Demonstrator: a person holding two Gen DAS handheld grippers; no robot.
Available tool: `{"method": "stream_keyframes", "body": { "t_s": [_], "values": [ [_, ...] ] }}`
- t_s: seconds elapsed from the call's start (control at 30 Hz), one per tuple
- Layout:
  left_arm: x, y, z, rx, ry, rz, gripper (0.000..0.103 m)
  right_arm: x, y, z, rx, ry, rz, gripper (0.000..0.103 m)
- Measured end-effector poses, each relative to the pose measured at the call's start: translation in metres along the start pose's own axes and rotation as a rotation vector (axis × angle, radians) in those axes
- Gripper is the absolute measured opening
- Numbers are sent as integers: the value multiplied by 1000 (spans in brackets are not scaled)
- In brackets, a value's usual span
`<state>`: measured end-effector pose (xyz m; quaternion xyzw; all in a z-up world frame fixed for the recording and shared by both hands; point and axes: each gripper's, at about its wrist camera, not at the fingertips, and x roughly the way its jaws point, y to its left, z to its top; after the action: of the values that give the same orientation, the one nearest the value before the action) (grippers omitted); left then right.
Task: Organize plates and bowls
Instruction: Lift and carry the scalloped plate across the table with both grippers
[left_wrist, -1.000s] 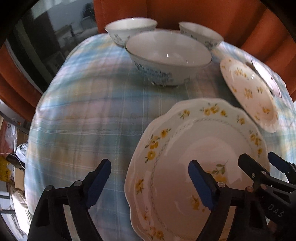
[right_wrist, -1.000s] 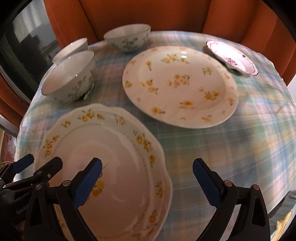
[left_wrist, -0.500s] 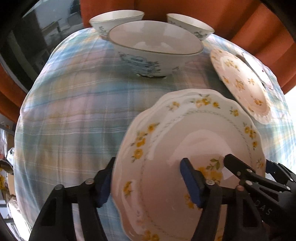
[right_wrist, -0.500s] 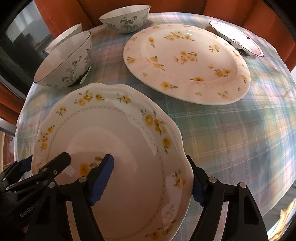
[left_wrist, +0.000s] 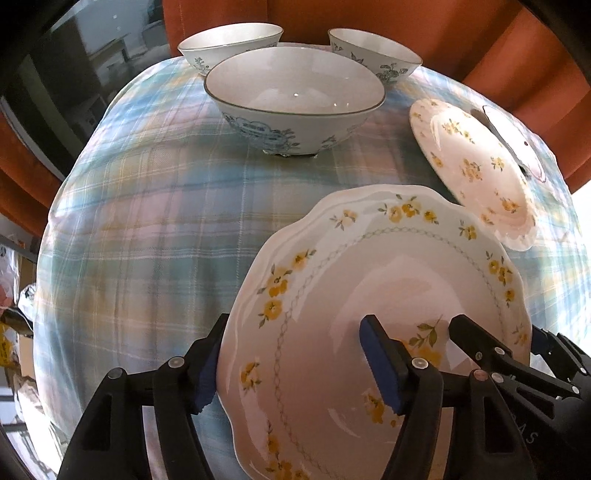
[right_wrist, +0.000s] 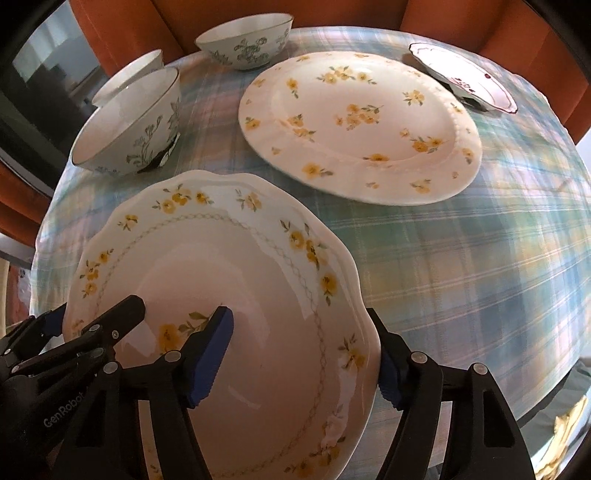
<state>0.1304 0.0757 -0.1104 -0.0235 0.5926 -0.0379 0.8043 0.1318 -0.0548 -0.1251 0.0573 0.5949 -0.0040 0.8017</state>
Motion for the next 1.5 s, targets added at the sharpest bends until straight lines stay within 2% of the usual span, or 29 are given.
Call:
{"method": "stream_keyframes", "body": {
  "t_s": [0.37,0.77,1.07,1.5],
  "values": [
    [-21,-50,3,-29,-82,26,71,-16,-50,15,-33,-35,77,73],
    [-25,-119,7,-21,-129,11,71,-38,-117,26,-47,-77,69,73],
    [-16,-179,8,25,-132,-5,71,-39,-179,29,-1,-71,40,73],
    [10,-243,-2,8,-95,-20,71,-31,-250,28,-5,-40,23,73]
  ]
}}
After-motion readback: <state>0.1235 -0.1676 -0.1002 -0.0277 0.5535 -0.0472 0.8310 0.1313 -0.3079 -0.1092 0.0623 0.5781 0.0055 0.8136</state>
